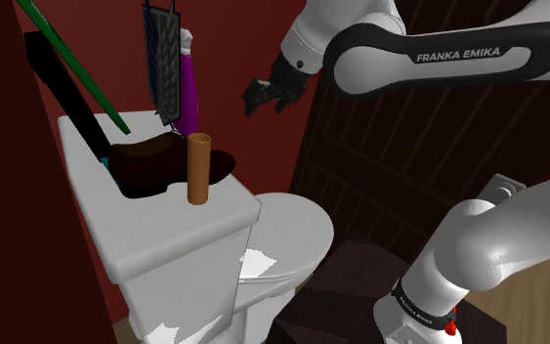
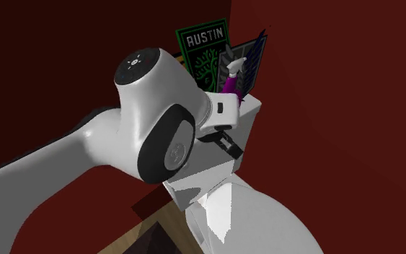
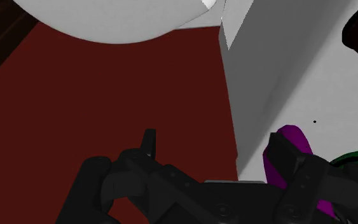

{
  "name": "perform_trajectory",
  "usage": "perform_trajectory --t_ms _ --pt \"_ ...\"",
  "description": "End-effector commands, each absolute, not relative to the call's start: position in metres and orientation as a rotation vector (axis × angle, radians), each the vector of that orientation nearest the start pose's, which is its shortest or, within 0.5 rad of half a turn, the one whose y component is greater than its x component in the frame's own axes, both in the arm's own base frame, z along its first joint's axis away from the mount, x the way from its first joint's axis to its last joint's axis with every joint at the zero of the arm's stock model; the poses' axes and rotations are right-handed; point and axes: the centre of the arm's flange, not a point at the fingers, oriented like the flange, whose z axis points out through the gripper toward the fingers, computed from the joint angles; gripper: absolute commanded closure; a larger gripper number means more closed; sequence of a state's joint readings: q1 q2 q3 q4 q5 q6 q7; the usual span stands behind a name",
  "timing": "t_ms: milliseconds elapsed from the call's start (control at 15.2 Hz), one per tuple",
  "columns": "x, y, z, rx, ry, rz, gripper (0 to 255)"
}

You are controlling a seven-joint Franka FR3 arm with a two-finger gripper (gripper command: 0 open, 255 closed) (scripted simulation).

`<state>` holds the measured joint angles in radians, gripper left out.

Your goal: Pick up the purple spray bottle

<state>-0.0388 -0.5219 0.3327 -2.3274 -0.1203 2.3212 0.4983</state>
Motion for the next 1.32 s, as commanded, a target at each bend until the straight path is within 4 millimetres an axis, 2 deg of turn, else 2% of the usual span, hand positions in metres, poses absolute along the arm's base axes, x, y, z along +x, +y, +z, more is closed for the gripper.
perform_trajectory --t_ms 0,792,858,1254 --pt "0.431 0.166 0.578 -3.052 0.223 -0.962 0" --pt "0.505 0.265 0.599 -2.849 0.224 -1.464 0" --pt "0.506 0.267 0.599 -2.845 0.224 -1.472 0" --pt "0.506 0.267 0.568 -2.845 0.224 -1.472 0"
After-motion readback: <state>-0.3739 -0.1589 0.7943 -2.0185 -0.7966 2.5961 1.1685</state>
